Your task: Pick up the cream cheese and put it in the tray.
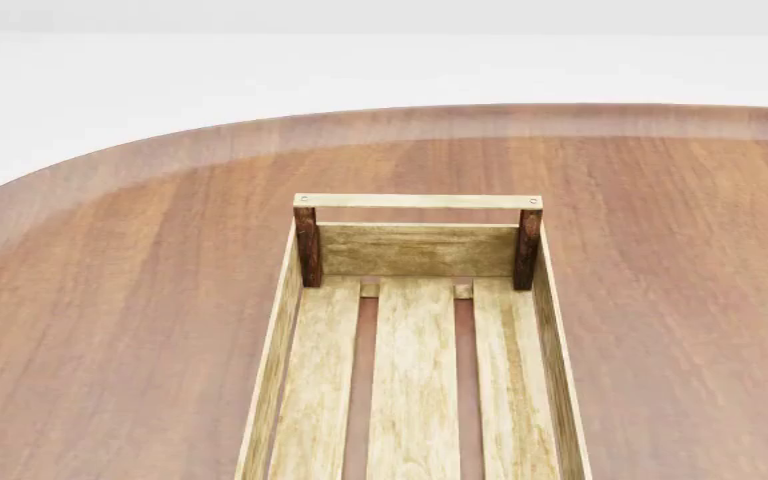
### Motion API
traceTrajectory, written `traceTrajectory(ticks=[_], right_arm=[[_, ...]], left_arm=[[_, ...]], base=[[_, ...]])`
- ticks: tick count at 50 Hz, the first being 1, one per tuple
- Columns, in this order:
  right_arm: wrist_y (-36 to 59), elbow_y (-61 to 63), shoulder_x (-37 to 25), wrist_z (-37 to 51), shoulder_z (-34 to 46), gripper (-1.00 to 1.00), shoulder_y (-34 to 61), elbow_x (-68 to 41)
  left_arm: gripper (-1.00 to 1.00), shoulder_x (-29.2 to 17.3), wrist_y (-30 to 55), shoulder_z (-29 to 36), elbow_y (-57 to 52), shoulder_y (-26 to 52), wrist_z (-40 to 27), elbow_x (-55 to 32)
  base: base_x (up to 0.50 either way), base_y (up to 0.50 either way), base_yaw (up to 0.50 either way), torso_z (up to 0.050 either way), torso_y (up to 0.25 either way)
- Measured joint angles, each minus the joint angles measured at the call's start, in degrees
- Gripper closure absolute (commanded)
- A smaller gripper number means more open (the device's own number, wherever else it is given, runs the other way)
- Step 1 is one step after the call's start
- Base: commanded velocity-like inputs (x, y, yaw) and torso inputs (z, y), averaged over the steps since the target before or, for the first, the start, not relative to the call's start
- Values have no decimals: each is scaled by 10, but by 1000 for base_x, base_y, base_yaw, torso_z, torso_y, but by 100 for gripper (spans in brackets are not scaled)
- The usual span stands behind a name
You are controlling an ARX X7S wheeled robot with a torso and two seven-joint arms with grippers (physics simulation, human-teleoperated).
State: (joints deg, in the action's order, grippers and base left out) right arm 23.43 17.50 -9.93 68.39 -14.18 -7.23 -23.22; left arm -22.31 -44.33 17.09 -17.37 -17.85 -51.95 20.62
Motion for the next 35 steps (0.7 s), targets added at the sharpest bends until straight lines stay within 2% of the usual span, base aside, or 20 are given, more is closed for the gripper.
traceTrajectory(ticks=[35], right_arm=[[-1,-67,-13,-12,-29,-100,25,-33]], left_arm=[[-100,-3,6,6,2,4,-6,0]], base=[[0,0,0,0,0]])
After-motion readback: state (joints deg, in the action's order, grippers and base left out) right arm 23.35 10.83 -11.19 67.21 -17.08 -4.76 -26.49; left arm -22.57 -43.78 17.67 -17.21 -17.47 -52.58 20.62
